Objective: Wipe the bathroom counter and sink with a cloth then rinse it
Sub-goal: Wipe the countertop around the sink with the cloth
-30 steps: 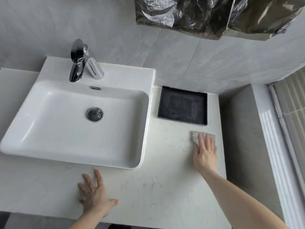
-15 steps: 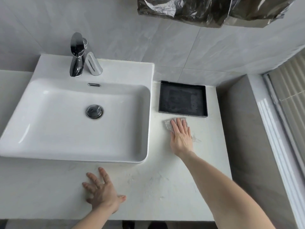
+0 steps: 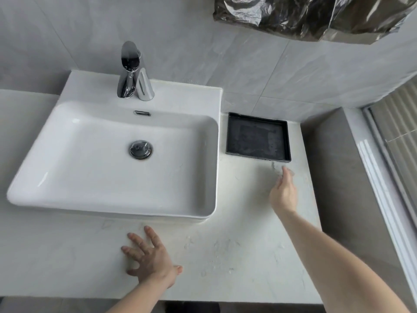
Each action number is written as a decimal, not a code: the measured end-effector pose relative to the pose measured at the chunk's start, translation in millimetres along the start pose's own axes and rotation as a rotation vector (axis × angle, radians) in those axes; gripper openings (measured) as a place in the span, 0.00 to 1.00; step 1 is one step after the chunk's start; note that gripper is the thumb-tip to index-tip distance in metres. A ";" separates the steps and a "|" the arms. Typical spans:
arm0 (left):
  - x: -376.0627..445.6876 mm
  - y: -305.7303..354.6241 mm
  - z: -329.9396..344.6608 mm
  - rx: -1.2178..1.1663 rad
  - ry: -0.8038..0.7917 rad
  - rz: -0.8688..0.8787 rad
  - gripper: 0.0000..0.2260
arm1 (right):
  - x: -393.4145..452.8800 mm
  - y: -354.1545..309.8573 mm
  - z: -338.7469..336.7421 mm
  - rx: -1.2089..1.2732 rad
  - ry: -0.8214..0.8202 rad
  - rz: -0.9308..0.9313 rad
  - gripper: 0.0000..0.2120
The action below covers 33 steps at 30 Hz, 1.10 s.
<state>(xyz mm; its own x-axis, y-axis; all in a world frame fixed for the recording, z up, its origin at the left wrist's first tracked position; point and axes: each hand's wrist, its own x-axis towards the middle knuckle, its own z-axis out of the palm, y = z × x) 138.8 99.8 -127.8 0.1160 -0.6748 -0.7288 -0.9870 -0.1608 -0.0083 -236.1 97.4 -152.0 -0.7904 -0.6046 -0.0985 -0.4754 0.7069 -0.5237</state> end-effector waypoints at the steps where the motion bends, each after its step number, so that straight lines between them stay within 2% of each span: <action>1: -1.0 0.8 -1.0 -0.001 -0.001 -0.003 0.67 | -10.1 -17.3 13.7 0.008 -0.057 -0.098 0.24; 3: -0.8 2.0 -1.6 -0.001 -0.004 -0.005 0.67 | -30.0 -48.6 46.8 -0.015 -0.225 -0.311 0.24; 5: 0.3 1.3 -1.0 -0.007 -0.012 -0.003 0.67 | -48.1 -68.6 75.6 -0.148 -0.370 -0.481 0.26; 7: 1.4 0.5 -0.7 0.003 -0.009 0.000 0.67 | -58.7 -70.8 89.0 -0.259 -0.408 -0.521 0.28; 10: 4.0 -0.2 1.0 0.015 -0.015 0.002 0.67 | -64.1 -51.6 79.5 -0.282 -0.396 -0.513 0.27; 13: 4.2 -0.8 0.9 0.012 -0.021 0.011 0.67 | -64.2 -15.8 57.4 -0.289 -0.318 -0.404 0.28; 19: 4.7 -1.1 1.4 0.013 -0.021 0.011 0.67 | -39.9 73.5 -5.6 -0.273 -0.112 0.077 0.28; 23: 4.4 2.2 0.0 0.023 -0.032 -0.005 0.68 | -24.4 74.2 -14.4 -0.143 -0.047 0.112 0.21; 25: 4.5 2.5 -0.6 0.026 -0.031 -0.008 0.69 | -23.6 48.4 -2.4 -0.076 -0.108 0.062 0.21; 30: 3.6 2.0 -1.4 0.026 -0.024 -0.002 0.69 | -79.9 -30.8 51.2 -0.193 -0.379 -0.286 0.26; 33: 3.9 1.9 -1.7 0.035 -0.022 0.001 0.69 | -107.4 -47.6 67.0 -0.237 -0.428 -0.405 0.27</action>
<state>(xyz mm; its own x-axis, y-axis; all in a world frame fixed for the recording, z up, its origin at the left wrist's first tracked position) 137.5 95.6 -129.5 0.1134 -0.6589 -0.7436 -0.9904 -0.1347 -0.0317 -102.7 104.1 -173.2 -0.3289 -0.8996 -0.2874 -0.8159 0.4239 -0.3932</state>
